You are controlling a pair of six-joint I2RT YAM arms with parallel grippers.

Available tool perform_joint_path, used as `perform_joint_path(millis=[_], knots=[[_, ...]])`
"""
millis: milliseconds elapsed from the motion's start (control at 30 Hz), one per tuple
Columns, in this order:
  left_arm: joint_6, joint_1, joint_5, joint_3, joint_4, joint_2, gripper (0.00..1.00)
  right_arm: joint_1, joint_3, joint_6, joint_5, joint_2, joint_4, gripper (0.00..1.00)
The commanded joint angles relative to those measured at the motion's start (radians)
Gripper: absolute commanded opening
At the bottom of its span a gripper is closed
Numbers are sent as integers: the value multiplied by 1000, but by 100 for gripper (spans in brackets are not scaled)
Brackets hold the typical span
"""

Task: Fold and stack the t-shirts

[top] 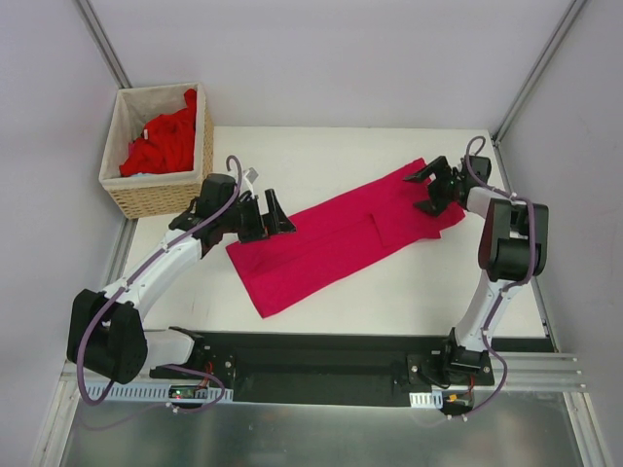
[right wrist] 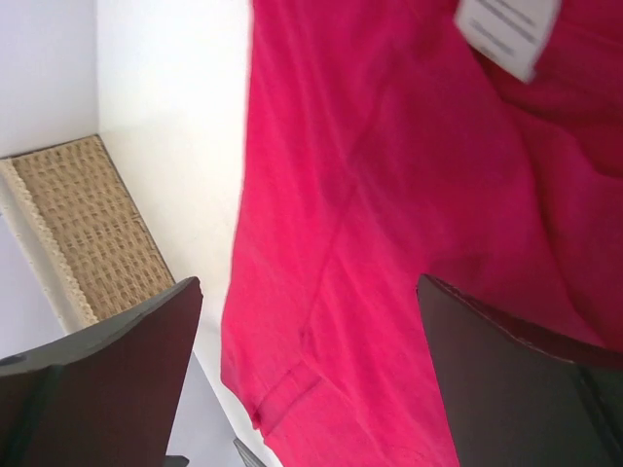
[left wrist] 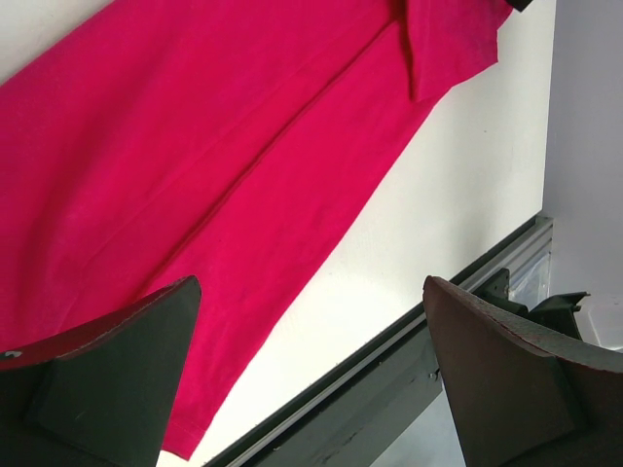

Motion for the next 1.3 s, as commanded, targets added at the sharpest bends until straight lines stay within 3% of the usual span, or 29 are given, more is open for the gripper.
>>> perform_joint_path(millis=[0, 367, 967, 1267], knots=[[17, 8, -15, 3, -4, 10, 99, -3, 60, 32, -52, -26, 95, 97], [17, 10, -20, 18, -4, 30, 99, -4, 132, -67, 32, -29, -28, 97], [14, 25, -27, 11, -7, 13, 99, 2, 188, -87, 124, 92, -149, 97], [16, 34, -28, 6, -10, 19, 99, 46, 434, -129, 197, 213, -368, 96]])
